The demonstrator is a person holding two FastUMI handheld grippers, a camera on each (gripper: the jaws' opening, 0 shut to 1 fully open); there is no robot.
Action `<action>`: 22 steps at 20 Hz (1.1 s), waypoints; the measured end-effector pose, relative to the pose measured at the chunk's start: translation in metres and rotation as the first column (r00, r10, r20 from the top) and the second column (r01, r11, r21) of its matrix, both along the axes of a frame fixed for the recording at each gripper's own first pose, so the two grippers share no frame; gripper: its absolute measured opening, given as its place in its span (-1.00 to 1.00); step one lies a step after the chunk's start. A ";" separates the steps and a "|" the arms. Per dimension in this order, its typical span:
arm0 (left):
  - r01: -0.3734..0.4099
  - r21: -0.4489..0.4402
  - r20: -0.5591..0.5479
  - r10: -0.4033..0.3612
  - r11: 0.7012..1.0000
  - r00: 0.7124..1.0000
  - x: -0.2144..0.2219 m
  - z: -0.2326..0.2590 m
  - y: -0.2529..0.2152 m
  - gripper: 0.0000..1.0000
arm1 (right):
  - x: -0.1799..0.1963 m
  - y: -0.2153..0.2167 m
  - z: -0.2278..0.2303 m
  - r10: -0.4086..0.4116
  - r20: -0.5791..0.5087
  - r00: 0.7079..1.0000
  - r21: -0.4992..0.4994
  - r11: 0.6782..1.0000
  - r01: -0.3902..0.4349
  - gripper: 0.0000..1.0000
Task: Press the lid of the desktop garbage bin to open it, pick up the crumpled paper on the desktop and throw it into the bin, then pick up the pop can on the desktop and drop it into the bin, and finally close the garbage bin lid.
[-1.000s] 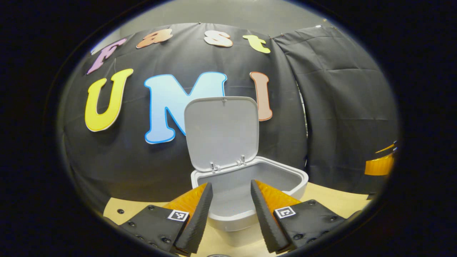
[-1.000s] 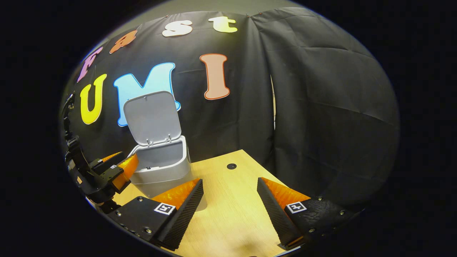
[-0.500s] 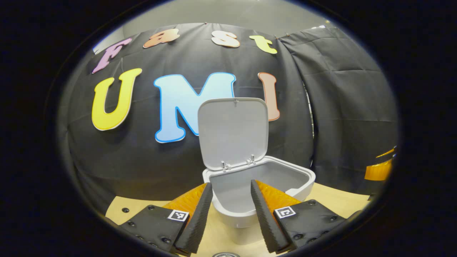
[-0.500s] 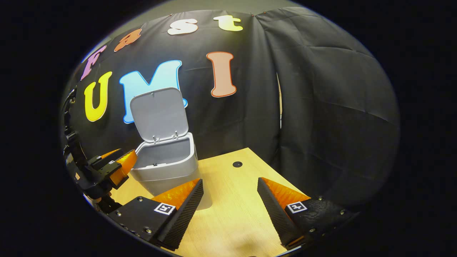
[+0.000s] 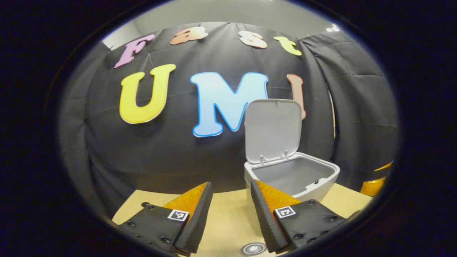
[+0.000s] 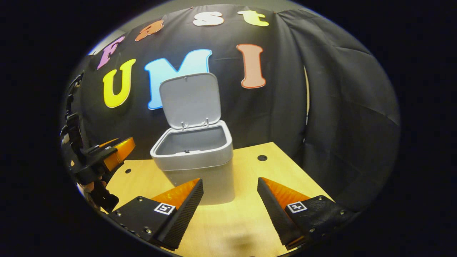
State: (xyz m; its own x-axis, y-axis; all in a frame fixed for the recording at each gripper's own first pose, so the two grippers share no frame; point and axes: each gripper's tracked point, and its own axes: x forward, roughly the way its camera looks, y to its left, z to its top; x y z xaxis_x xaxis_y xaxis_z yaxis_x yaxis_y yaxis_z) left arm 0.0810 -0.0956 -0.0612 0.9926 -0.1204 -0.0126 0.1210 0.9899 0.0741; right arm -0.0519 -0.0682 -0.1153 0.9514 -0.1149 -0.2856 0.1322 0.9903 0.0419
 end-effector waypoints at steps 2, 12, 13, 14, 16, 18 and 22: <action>-0.054 0.005 -0.001 0.054 0.999 0.999 -0.006 0.001 0.028 0.34 | 0.007 0.018 -0.004 0.046 -0.007 0.999 0.003 0.999 -0.046 0.95; -0.263 -0.023 -0.014 0.263 0.964 0.965 -0.054 0.004 0.139 0.51 | 0.021 0.103 -0.040 0.242 -0.090 0.966 0.025 0.970 -0.241 0.96; -0.279 -0.030 -0.013 0.279 0.960 0.960 -0.059 0.004 0.148 0.60 | 0.021 0.110 -0.045 0.257 -0.100 0.961 0.025 0.967 -0.255 0.96; -0.292 -0.038 -0.015 0.291 0.956 0.957 -0.064 0.004 0.156 0.66 | 0.022 0.116 -0.049 0.270 -0.110 0.956 0.024 0.963 -0.269 0.96; -0.314 -0.055 -0.014 0.314 0.948 0.949 -0.073 0.005 0.171 0.85 | 0.022 0.128 -0.059 0.297 -0.131 0.946 0.021 0.955 -0.297 0.96; -0.337 -0.066 -0.009 0.337 0.939 0.941 -0.079 0.007 0.185 0.95 | 0.026 0.138 -0.066 0.320 -0.155 0.935 0.015 0.947 -0.321 0.96; -0.373 -0.062 -0.006 0.374 0.926 0.928 -0.089 0.009 0.202 0.95 | 0.030 0.153 -0.089 0.345 -0.221 0.912 -0.015 0.934 -0.357 0.96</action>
